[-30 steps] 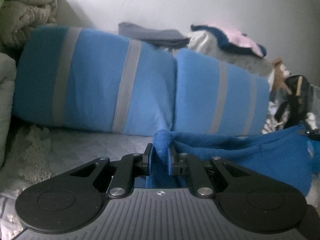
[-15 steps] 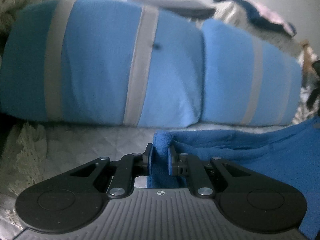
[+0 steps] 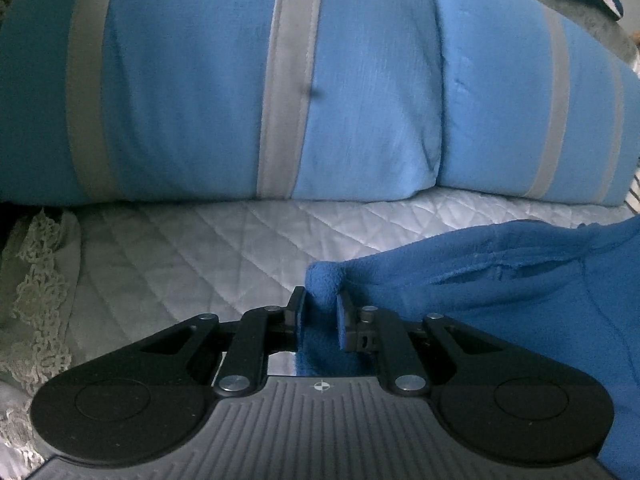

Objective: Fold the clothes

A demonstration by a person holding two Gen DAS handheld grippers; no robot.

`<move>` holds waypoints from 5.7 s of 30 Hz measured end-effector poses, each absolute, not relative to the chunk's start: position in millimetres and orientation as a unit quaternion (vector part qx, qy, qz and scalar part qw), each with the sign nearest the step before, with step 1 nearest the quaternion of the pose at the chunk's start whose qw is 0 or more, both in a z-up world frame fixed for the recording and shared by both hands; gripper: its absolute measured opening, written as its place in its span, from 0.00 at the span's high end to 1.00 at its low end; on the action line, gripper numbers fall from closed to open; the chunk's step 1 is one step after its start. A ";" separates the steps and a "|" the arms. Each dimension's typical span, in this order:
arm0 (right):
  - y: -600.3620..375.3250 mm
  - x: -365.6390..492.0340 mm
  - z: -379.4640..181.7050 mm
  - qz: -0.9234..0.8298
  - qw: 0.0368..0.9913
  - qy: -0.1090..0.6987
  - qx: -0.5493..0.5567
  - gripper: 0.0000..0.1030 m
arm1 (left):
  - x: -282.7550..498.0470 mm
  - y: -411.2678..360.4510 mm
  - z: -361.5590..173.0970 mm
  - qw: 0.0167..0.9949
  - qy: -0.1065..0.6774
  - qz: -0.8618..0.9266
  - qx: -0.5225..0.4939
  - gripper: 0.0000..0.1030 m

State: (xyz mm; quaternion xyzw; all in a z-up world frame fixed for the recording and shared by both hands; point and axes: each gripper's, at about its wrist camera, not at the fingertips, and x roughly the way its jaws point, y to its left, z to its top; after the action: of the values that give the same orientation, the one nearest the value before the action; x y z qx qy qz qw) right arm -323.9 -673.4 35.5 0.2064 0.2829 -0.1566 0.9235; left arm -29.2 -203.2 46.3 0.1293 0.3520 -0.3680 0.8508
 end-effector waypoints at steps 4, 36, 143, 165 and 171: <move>-664.3 -323.1 43.8 -0.169 0.923 0.292 0.184 0.49 | -28.1 -204.0 58.1 0.852 0.354 -0.364 0.124 0.70; -553.9 -376.2 121.6 -0.199 0.894 0.397 0.063 0.00 | -158.8 -177.3 171.6 0.843 0.373 -0.337 0.189 0.00; -574.1 -158.8 38.5 -0.141 0.812 0.525 0.214 0.00 | -31.6 -354.6 47.1 0.778 0.535 -0.310 0.113 0.00; -579.1 -128.5 -27.2 -0.176 0.799 0.530 0.222 0.01 | -5.3 -364.6 -15.7 0.777 0.556 -0.284 0.084 0.00; -580.8 -131.9 -12.8 -0.163 0.801 0.533 0.219 0.01 | -4.6 -361.6 6.7 0.778 0.560 -0.275 0.079 0.00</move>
State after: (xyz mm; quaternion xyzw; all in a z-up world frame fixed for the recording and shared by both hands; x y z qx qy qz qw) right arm -131.9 -580.8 -12.8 0.2190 0.5332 -0.1628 0.8007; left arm -4.6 -361.6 6.7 0.0794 0.5600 -0.2749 0.7775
